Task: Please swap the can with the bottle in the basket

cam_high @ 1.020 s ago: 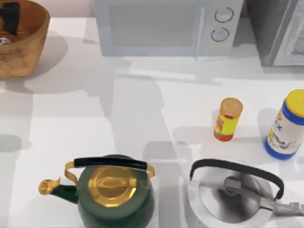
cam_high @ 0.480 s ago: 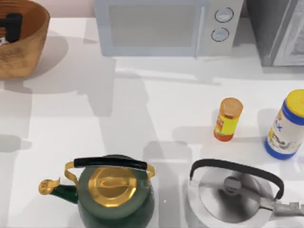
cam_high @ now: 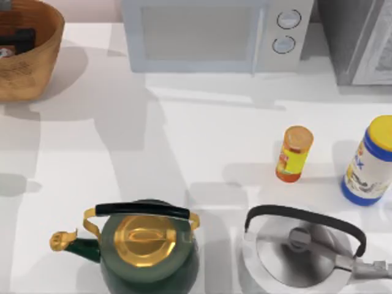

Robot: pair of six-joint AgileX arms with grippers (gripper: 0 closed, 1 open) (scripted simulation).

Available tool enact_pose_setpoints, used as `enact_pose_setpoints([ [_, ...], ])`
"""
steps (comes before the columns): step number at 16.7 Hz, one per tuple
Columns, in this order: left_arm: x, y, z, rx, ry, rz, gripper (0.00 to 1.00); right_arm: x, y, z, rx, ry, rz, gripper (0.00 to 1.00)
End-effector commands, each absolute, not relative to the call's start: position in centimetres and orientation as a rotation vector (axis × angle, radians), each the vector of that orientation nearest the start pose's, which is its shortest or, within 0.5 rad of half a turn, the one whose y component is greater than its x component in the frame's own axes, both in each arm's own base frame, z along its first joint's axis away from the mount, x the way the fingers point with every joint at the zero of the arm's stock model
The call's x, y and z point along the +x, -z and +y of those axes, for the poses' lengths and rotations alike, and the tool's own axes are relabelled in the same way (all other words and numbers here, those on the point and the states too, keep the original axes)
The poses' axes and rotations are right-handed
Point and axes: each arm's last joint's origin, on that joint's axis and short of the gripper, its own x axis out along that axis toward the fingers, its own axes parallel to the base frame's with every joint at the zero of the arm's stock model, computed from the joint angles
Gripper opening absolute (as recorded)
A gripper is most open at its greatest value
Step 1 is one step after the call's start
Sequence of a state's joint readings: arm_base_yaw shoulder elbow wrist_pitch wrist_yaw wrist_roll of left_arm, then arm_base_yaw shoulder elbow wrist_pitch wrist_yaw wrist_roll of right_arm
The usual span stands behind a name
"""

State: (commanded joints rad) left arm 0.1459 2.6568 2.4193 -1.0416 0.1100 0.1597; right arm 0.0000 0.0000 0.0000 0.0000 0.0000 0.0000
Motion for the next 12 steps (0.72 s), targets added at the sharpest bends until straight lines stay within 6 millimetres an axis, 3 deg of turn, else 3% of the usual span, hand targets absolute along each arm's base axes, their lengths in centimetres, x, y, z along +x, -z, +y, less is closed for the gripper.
enact_pose_setpoints([
  [2, 53.38, -12.9, 8.27, -0.031, 0.049, 1.267, 1.0, 10.57, -16.0, -0.12, 0.0, 0.0, 0.0, 1.0],
  [12, 53.38, -12.9, 8.27, -0.031, 0.049, 1.267, 0.25, 10.57, -16.0, -0.12, 0.0, 0.0, 0.0, 1.0],
])
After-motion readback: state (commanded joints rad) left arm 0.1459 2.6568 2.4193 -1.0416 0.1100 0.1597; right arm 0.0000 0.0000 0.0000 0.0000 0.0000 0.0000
